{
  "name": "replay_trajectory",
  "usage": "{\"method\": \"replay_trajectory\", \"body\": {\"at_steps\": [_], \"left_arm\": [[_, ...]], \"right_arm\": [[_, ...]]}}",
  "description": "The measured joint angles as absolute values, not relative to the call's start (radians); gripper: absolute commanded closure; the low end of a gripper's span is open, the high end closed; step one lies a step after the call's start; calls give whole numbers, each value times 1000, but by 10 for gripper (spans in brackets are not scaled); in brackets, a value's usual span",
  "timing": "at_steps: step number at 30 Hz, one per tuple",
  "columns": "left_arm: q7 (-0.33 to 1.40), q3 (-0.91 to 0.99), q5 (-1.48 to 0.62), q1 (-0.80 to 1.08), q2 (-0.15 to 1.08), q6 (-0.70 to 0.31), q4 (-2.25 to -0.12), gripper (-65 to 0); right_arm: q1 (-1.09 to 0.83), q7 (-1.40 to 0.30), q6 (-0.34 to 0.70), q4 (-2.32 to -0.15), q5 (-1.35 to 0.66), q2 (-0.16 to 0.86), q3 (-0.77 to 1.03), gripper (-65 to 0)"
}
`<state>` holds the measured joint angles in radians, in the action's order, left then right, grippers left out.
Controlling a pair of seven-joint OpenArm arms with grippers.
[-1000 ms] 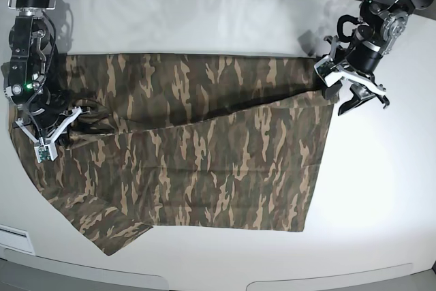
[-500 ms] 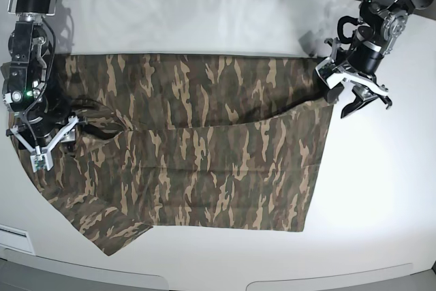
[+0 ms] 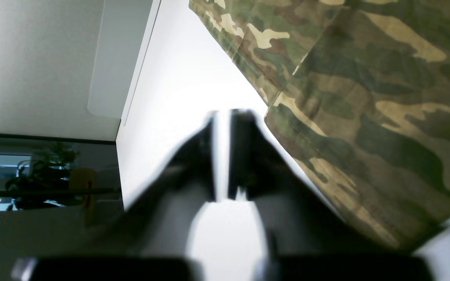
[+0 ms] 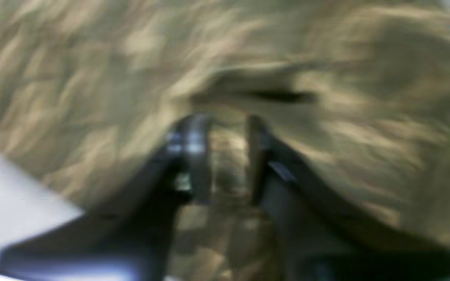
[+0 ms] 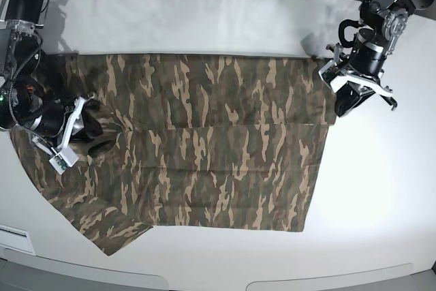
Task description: Fold the T-shirt properly
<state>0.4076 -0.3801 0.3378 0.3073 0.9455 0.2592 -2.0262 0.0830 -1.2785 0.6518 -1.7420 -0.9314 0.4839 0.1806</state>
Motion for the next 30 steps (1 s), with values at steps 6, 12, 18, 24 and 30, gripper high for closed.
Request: {"method": "replay_trajectory", "body": {"at_steps": [6, 12, 18, 24, 30], "left_arm": [[408, -380, 382, 295, 950, 259, -2027, 0], [346, -385, 232, 266, 968, -139, -2121, 0], [371, -376, 101, 171, 975, 16, -2134, 0], [384, -384, -27, 92, 923, -160, -2026, 0], [392, -380, -73, 52, 849, -245, -1895, 0]], "right_arm": [[11, -1354, 693, -1743, -1140, 485, 182, 0], [-112, -1412, 693, -1743, -1205, 484, 197, 0], [-153, -1332, 693, -1805, -1163, 479, 447, 0], [-152, -1106, 692, -1799, -880, 482, 517, 0], [-155, -987, 671, -1732, -592, 479, 361, 0]]}}
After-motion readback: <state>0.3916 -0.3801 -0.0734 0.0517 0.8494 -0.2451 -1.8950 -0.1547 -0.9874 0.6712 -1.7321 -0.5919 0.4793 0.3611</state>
